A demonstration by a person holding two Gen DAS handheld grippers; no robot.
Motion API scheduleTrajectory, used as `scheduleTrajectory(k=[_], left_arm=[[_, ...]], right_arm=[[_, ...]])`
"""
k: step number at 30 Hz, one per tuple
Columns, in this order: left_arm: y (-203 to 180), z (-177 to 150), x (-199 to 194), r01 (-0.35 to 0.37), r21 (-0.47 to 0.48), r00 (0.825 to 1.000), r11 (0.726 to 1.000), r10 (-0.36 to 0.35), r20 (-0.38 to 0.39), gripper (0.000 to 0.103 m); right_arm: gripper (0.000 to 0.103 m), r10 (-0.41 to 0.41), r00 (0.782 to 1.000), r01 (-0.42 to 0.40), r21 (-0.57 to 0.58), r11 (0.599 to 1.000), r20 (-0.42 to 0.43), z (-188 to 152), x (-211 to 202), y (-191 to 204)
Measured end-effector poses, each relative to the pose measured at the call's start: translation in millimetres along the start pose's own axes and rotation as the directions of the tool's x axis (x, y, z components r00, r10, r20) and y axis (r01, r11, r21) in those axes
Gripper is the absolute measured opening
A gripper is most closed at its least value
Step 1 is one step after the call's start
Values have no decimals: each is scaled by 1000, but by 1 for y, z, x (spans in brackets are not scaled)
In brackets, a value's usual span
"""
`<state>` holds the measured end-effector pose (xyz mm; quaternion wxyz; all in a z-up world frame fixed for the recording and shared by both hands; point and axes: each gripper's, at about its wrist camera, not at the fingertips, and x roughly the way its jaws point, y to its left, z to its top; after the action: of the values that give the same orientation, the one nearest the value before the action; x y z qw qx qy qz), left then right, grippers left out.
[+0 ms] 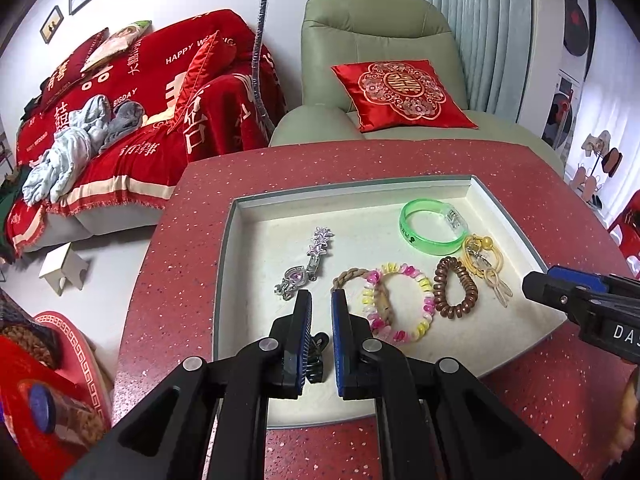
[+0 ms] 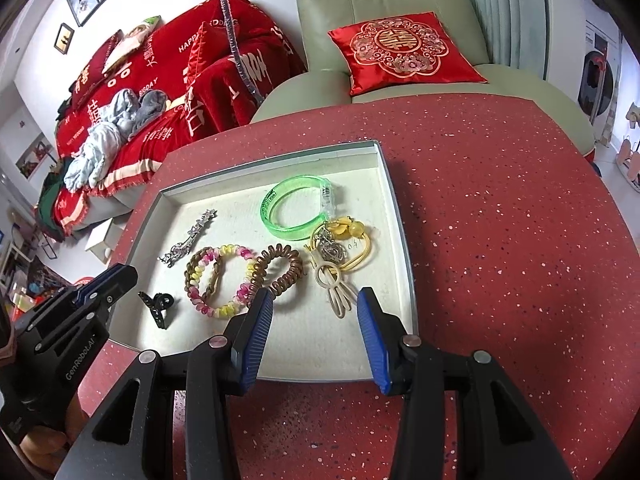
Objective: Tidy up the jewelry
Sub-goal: 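Open the right tool to release the hair clip while the left tool releases the beaded bracelet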
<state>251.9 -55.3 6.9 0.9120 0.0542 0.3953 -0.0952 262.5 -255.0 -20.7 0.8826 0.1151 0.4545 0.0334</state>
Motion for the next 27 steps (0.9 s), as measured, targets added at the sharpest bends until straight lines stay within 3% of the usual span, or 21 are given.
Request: scheduleTrajectory(k=[24,26,27], left_arm=[[0,-9,1,-12,4,1000,1000,12,-15,28],[2,-9,0,-23,0,1000,1000,23,-16,82],[3,-9,-1,-38,-5,999,999,38,-12,103]], right_arm=[[48,-4,1000,4,-17,1000,-8,-5,-2,2],[48,-6,1000,5,-23,1000,-8,-5,-2,4],[48,-6,1000,6,-26,1000,-8,-5,-2,4]])
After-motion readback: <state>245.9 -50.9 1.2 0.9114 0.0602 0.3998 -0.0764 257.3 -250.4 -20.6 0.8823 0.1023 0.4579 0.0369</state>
